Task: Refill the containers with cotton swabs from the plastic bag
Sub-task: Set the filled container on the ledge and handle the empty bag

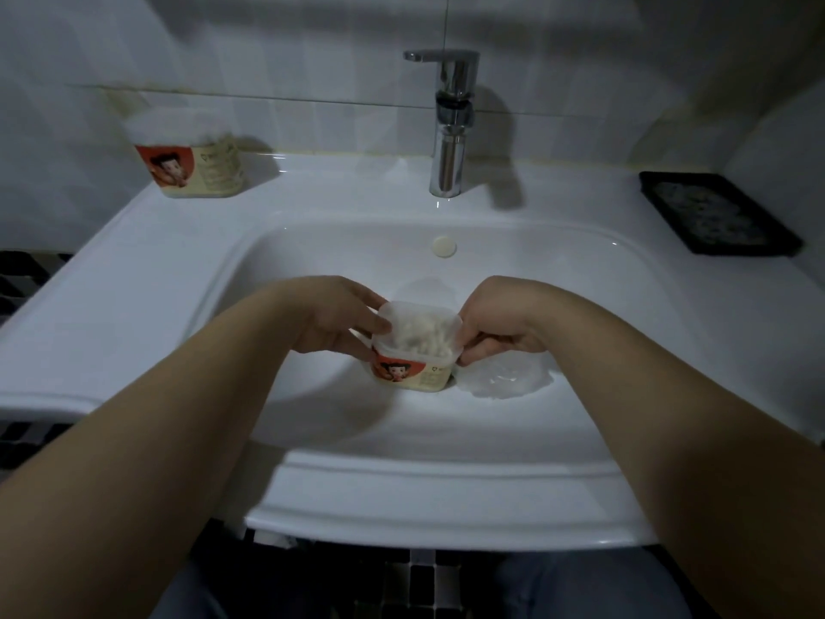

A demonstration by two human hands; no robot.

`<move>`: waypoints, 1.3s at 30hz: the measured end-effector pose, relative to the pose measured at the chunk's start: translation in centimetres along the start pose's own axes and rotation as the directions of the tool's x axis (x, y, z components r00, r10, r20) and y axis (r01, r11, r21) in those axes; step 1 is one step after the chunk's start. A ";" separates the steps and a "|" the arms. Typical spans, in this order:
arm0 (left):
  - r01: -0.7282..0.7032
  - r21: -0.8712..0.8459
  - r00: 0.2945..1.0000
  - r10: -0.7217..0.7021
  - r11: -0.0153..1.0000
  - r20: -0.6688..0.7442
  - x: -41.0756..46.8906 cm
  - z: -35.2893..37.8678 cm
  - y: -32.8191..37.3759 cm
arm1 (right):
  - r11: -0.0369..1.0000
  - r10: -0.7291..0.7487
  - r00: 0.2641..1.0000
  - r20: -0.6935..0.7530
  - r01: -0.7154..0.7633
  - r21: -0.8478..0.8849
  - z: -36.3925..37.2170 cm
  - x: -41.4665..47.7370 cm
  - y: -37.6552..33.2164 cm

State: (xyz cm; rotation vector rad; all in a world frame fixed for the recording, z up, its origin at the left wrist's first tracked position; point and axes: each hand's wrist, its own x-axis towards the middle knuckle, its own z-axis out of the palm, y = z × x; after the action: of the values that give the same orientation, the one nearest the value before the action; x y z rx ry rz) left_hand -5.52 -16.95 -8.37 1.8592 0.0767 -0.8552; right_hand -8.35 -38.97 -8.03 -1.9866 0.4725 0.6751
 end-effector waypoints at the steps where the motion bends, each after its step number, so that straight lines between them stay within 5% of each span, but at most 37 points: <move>1: 0.001 -0.013 1.000 -0.001 1.000 -0.012 0.0 0.0 -0.1 | 1.000 -0.005 1.000 -0.008 0.004 -0.008 0.1 -0.1 0.0; 11: -0.085 0.076 0.994 0.090 0.993 -0.066 0.9 1.5 -1.2 | 0.995 -0.076 0.996 -0.051 0.079 0.067 -0.1 0.0 1.2; 17: -0.123 -0.208 0.992 0.112 0.970 -0.066 0.7 0.2 -0.9 | 0.961 -0.277 0.960 0.038 0.276 0.032 -0.4 -0.1 1.1; 21: -0.163 -0.236 0.984 0.140 0.958 -0.112 0.8 0.3 -0.6 | 0.905 -0.416 0.909 -0.035 0.410 -0.111 0.0 -0.1 1.2; 27: -0.308 -0.231 0.934 0.248 0.923 -0.257 -1.2 -0.1 0.7 | 0.823 -0.534 0.825 -0.183 0.557 0.110 -0.1 -1.3 -0.1; 39: -0.528 -0.181 0.834 0.466 0.830 -0.296 -4.9 -5.1 4.7 | 0.615 -0.697 0.632 -0.338 0.770 0.170 2.4 -2.0 -5.6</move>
State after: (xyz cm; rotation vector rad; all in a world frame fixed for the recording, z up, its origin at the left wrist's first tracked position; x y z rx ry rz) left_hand -4.55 -13.34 -0.77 1.6156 -0.1440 -0.2342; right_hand -7.30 -34.14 -4.02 -1.7465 -0.1455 -0.1747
